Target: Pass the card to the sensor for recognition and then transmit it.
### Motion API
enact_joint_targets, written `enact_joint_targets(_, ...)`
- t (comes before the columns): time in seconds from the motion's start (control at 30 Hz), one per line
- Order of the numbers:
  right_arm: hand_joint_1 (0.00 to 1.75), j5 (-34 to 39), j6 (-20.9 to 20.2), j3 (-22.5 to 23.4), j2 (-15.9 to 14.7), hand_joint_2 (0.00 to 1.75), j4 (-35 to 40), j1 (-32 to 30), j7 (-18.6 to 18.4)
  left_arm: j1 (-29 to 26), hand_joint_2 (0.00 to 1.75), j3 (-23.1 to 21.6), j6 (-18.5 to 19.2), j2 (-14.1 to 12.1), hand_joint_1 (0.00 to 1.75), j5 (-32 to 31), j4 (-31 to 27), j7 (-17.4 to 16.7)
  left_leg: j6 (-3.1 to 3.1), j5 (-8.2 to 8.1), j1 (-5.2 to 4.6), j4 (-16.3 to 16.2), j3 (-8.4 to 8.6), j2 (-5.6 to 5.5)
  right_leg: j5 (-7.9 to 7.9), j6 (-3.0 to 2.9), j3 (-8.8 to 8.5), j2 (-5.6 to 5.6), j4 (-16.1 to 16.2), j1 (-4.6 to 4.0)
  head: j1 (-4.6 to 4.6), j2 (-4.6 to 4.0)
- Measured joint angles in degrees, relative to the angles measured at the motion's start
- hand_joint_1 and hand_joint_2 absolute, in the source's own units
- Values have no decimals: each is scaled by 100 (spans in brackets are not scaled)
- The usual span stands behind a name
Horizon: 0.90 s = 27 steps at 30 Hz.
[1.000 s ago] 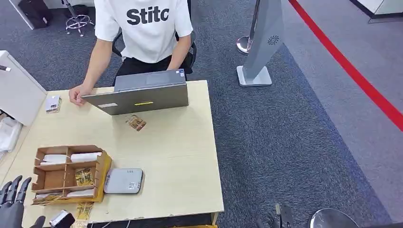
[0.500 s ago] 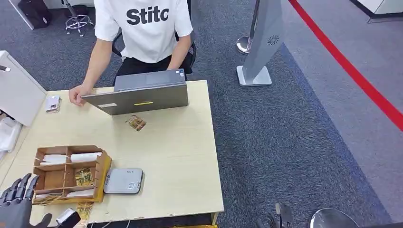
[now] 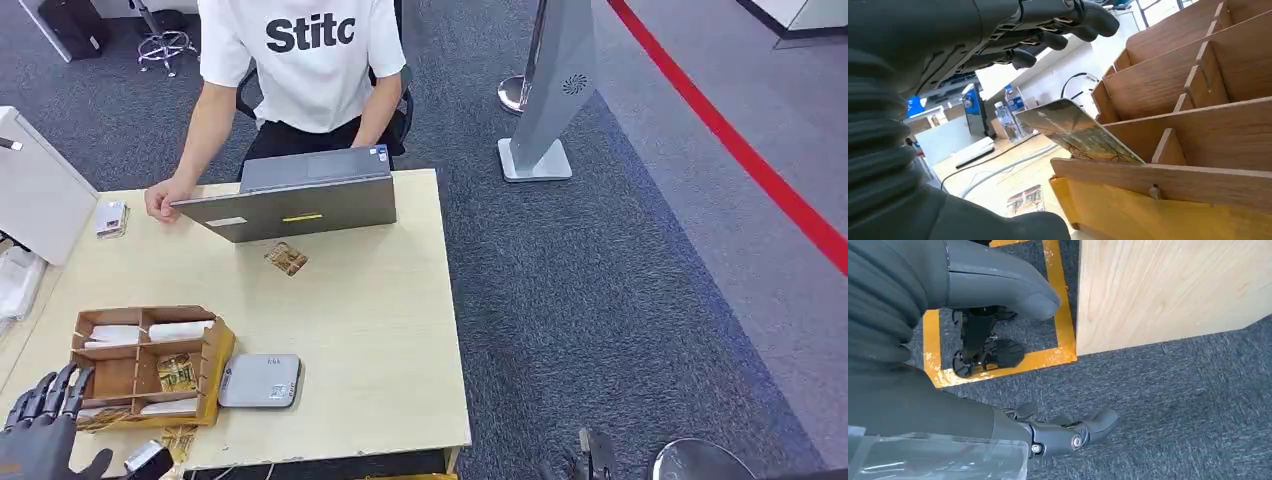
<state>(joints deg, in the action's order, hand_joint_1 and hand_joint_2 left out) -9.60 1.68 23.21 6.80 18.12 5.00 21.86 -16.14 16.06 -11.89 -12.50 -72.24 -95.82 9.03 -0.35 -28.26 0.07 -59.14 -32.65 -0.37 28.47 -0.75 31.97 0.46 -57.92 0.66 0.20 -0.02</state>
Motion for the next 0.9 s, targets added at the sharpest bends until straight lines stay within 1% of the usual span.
enact_joint_targets(0.07, 0, 0, 0, 0, 0, 175, -2, 0, 0, 0, 175, -20, 19, -37, 0, 0, 2, -30, 0, 0, 0, 0, 0, 0, 0, 0, 0, 0, 0, 0, -2, 0)
enact_joint_targets(0.1, 0, 0, 0, 0, 0, 175, -2, 0, -2, 0, 175, -28, 24, -48, 23, -2, 2, -33, 0, 0, 0, 0, 0, 0, 0, 0, 0, 0, 0, 0, -2, 2)
enact_joint_targets(0.13, 0, -2, 0, 0, 0, 175, -2, 0, -2, -1, 175, -39, 26, -65, 175, 0, 2, -48, 0, 0, 0, 0, 0, 0, 0, 0, 0, 0, 0, 0, -2, 0)
enact_joint_targets(0.33, 0, -2, 0, 0, 0, 175, -2, 0, -4, -3, 175, -144, 79, -175, 175, 15, 9, -133, 0, 0, 0, 0, 0, 0, 0, 0, 0, 0, 0, 0, 0, 0)
enact_joint_targets(0.6, 0, -9, 4, 0, 0, 175, -2, 1, -4, -4, 175, -201, 70, -223, 175, 35, 22, -153, 0, 0, 0, 0, -1, 0, 0, 0, -1, 0, 0, 0, 0, 0)
enact_joint_targets(0.9, 0, -85, 24, 0, 0, 175, -2, -1, -4, -13, 175, -223, 41, -221, 175, 50, 22, -164, 0, 0, 0, 0, -1, 0, 0, 0, -1, 1, 0, 0, -2, 0)
